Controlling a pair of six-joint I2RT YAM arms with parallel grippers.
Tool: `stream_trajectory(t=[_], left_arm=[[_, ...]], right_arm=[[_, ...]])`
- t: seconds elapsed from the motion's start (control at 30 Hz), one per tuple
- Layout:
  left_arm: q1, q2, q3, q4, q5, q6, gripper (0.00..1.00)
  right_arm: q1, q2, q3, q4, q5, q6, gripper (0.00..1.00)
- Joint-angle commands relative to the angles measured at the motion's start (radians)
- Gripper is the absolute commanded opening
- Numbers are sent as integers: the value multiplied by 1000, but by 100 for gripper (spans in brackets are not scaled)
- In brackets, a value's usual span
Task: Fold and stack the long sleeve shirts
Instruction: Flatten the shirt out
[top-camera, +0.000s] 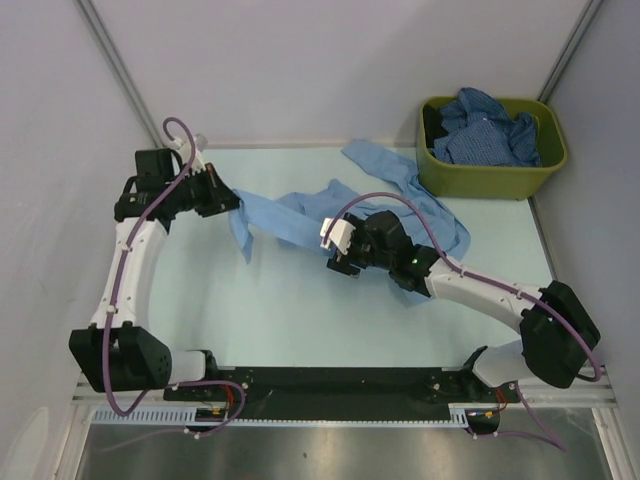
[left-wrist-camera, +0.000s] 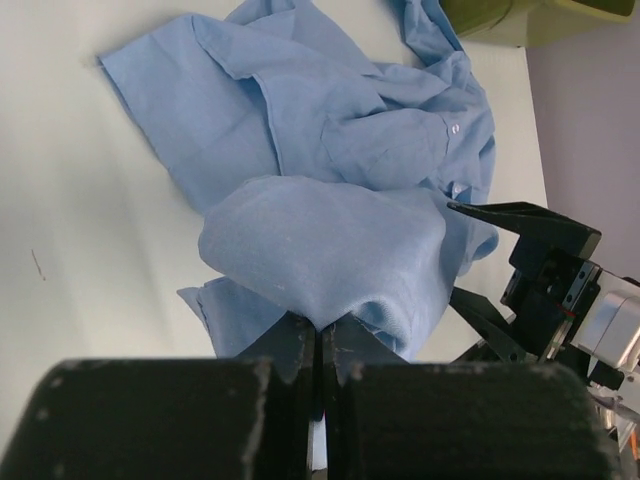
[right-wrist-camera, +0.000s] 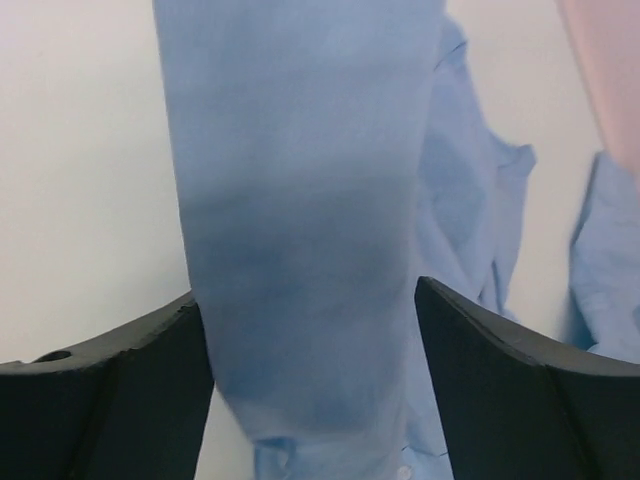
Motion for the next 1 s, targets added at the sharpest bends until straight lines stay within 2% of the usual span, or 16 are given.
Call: stream_trajectory(t=[0.0,0.17,0.37,0.53,0.57,0.63,0.7,0.97], left_arm=[[9,-56,29,34,36,-46,0],[37,-52,28,42,59,-80,1],[58,-47,12,57,67,-143,1],[58,-47,8,74,68,-204,1],[60,-45,11,74,64,-209,1],[70,-44,11,77,50,-230,1],[92,-42,15,80,53,-253,1],[107,-81,14,186,149,-261,0]], right_arm=[[5,21,70,173,56,-11,76],[32,26,97,182,91,-4,70],[57,4,129,159,119,13,57],[71,14,191,57,85,19,36],[74,14,217,37,77,27,27],[72,6,238,-32,68,31,17],[59,-11,252,-62,73,35,1],[-102,-117,260,-146,19,35,0]])
